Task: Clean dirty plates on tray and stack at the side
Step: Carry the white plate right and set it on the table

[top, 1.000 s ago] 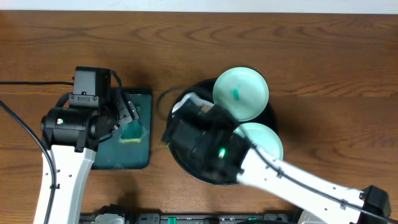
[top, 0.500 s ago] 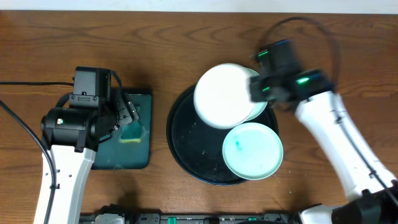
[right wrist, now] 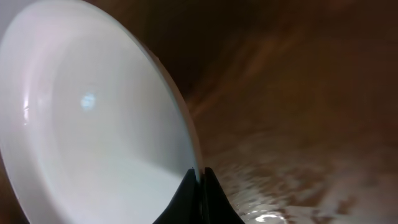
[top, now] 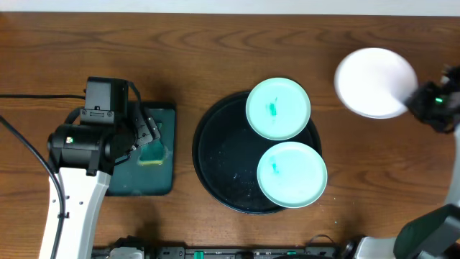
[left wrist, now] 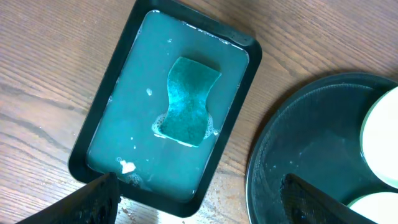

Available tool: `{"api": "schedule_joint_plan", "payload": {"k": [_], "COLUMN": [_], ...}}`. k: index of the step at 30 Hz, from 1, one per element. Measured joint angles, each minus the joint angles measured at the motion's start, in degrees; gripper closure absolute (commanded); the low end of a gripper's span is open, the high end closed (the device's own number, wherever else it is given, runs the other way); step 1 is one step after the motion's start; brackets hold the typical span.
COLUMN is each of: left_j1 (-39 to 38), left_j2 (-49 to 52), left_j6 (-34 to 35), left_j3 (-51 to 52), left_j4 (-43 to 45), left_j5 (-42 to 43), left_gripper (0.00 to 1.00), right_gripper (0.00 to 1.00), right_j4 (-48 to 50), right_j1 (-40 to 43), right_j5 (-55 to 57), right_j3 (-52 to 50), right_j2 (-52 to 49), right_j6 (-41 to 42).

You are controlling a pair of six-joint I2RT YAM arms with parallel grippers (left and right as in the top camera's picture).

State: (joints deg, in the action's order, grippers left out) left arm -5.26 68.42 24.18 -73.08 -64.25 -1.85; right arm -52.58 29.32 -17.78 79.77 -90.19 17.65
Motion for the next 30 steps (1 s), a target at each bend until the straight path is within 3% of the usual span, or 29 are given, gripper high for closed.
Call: {"api": "schedule_joint_plan", "payload": {"k": [5,14,15,17,19,21,24,25,27,30], "left_j1": [0.0,0.0,0.0,0.0,0.0,0.0,0.0,0.0,0.0,0.0], "left_j2": [-0.02,0.0,0.0,0.0,0.0,0.0,0.0,0.0,0.0,0.0], "left_j6": [0.0,0.0,-0.02,0.0,-0.02,0.0,0.0,0.0,0.0,0.0], "left_j3": [0.0,0.0,0.0,0.0,0.0,0.0,0.0,0.0,0.0,0.0], "left_j4": [0.0,-0.04,-0.02,-0.02,-0.04,-0.02,-0.11,-0.13,-0.24,-0.26], "left_j5": [0.0,0.0,0.0,0.0,0.0,0.0,0.0,0.0,0.0,0.02], "left_gripper": [0.17,0.17,0.17,0.17,0.17,0.17,0.17,0.17,0.17,0.17], "right_gripper": [0.99,0.99,0.96,0.82,0.78,0.65,0.66,0.59,0.34,0.34], "right_j4": [1.46,4.83,4.83,4.79,4.66,4.33,3.74,3.41,2.29,-0.07], "right_j1": [7.76,10.32,10.32,10.32,10.32,10.32,10.32,10.32,10.14,8.81], "right_j5": [-0.17,0.37,0.35,0.22,0.09,-0.13,-0.33,-0.42,-0.7,-1.88], "right_j3": [0.0,0.0,0.0,-0.02,0.0,0.0,-0.02,-0.02,-0.02,0.0], "right_j2": [-8.0,-23.1,-23.8,-24.09,-23.74,-23.17,-20.48,-18.36,-13.35,-4.55], "right_j6": [-0.26,-0.28,-0.31,-0.11,-0.57,-0.63,-0.74,-0.7,-1.29,-2.86]}}
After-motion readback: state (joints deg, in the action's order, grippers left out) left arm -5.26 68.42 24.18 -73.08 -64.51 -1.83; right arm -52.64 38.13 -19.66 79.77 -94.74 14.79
